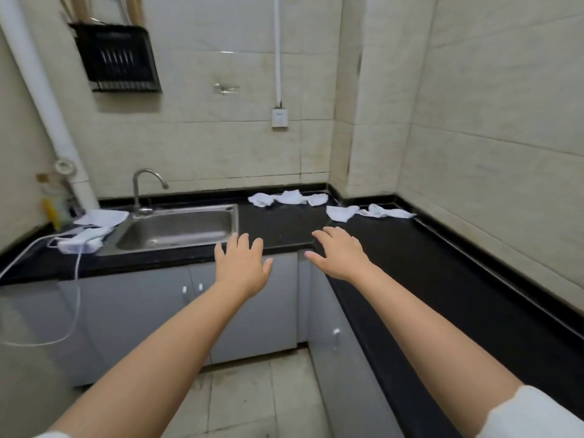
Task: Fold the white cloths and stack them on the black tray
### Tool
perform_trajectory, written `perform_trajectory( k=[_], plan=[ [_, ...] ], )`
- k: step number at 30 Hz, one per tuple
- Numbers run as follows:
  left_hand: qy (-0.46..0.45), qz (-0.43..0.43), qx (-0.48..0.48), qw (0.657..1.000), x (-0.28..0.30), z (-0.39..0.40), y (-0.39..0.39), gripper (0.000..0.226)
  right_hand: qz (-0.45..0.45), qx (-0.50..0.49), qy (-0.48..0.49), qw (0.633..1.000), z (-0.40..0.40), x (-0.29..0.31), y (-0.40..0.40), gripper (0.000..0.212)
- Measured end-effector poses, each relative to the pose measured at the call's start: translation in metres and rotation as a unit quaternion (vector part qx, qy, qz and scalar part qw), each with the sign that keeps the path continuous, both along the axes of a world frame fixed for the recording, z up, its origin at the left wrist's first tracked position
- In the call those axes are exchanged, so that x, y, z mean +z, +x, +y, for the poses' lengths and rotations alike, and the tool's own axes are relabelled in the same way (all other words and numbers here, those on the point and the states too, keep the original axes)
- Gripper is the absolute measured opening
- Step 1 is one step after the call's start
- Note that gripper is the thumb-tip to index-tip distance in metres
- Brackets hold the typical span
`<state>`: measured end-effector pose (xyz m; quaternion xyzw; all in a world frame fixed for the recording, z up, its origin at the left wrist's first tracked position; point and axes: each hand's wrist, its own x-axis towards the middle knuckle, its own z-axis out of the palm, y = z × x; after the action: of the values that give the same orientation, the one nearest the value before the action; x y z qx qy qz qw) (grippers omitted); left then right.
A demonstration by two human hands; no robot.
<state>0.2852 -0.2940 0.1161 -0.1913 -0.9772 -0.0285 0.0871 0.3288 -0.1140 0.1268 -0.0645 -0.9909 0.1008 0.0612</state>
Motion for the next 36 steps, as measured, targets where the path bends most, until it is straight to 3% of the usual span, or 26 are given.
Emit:
perform_trajectory(
  k=[7, 16, 25, 30, 36],
  plan=[
    [0.002, 0.003, 0.01, 1.0, 0.009, 0.028, -0.155, 0.046, 0.006, 0.012, -0.015, 1.0, 0.047, 0.013, -0.157, 0.056],
    [-0.01, -0.041, 0.027, 0.999, -0.03, 0.029, -0.36, 0.049, -0.051, 0.025, -0.009, 0.998, 0.066, -0.036, -0.351, 0.056],
    [0.0, -0.079, -0.023, 0.997, -0.061, 0.043, -0.595, 0.05, -0.083, -0.026, -0.016, 0.996, 0.074, -0.07, -0.587, 0.053],
    [0.002, -0.121, -0.039, 0.992, -0.1, 0.058, -0.674, 0.045, -0.137, -0.034, -0.027, 0.99, 0.084, -0.119, -0.667, 0.049],
    [0.004, -0.186, -0.04, 0.982, -0.144, 0.073, -0.715, 0.049, -0.15, -0.037, -0.021, 0.988, 0.101, -0.178, -0.761, 0.037]
  ],
)
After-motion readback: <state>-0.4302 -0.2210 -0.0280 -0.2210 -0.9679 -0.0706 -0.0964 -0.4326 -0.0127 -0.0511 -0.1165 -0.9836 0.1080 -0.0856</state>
